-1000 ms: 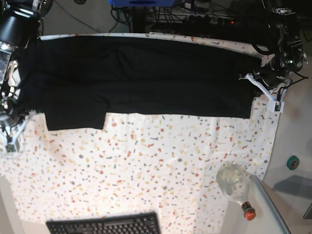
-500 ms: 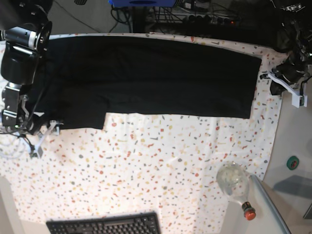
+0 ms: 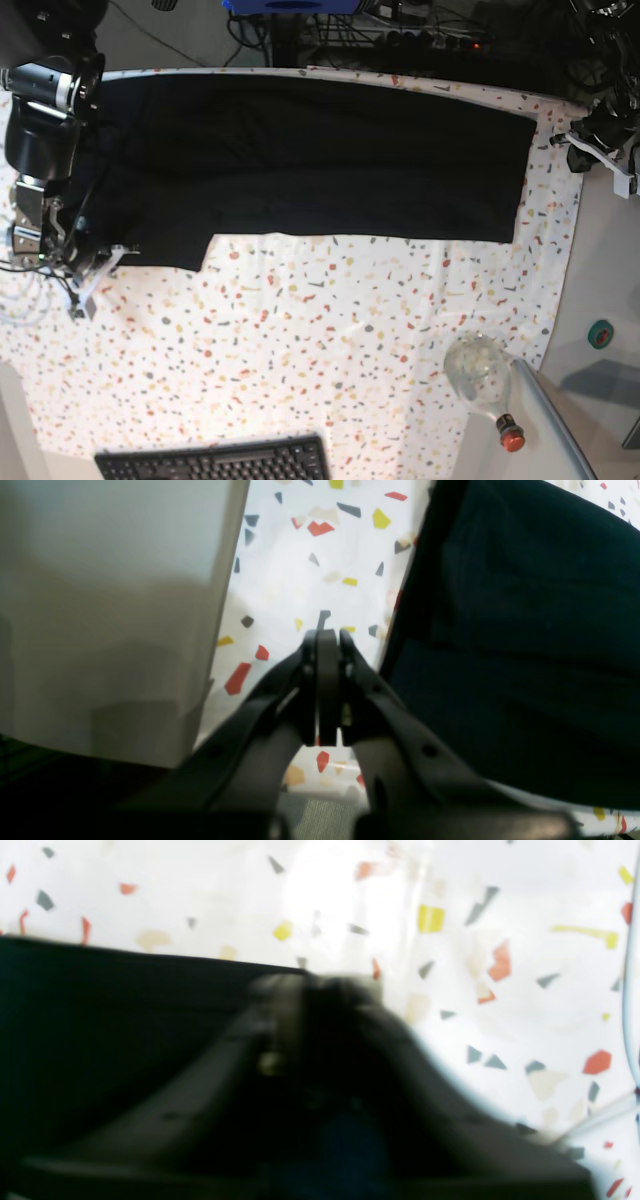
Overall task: Layout the t-shirt on the table in an organized manner, then fold the t-shirt properly
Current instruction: 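Press the right gripper onto the shirt's folded end to flatten it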
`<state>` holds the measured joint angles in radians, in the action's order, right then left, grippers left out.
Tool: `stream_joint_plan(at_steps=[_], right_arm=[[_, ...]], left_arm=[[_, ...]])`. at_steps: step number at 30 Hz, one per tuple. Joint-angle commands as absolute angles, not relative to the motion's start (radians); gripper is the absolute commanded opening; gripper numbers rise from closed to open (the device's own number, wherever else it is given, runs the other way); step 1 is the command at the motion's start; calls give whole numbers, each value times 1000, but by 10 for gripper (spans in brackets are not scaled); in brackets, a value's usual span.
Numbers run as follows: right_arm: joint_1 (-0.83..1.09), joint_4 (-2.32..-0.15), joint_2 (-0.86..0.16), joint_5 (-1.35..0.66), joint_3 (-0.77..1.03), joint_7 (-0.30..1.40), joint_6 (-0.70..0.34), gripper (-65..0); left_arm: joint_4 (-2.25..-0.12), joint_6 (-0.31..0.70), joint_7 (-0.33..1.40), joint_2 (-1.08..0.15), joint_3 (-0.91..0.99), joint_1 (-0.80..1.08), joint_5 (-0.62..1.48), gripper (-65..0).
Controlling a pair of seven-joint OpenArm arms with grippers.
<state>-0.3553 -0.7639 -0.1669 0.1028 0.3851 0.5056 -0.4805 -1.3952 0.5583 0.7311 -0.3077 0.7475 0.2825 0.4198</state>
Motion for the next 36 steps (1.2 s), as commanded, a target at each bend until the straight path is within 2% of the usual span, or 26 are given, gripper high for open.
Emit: stream_joint_plan(at_steps=[1, 6, 14, 20, 24, 36], right_arm=[[-380, -780, -180, 107, 387, 501, -478, -650], [-338, -866, -176, 107, 389, 542, -479, -650], [-143, -1371, -82, 107, 381, 740, -483, -650], [-4, -1673, -1, 107, 380, 895, -593, -650], [97, -1813, 42, 107, 378, 931, -636, -650], [328, -1880, 94, 107, 378, 924, -650, -650]], left_arm=[[-1408, 565, 714, -328, 754, 282, 432, -650], [-1405, 565, 714, -335, 754, 282, 430, -650], [-1383, 565, 714, -366, 753, 272, 430, -650], [-1383, 565, 714, -371, 753, 272, 430, -650], [-1383, 565, 714, -371, 753, 271, 430, -650], [-1383, 565, 714, -371, 748, 271, 430, -650]])
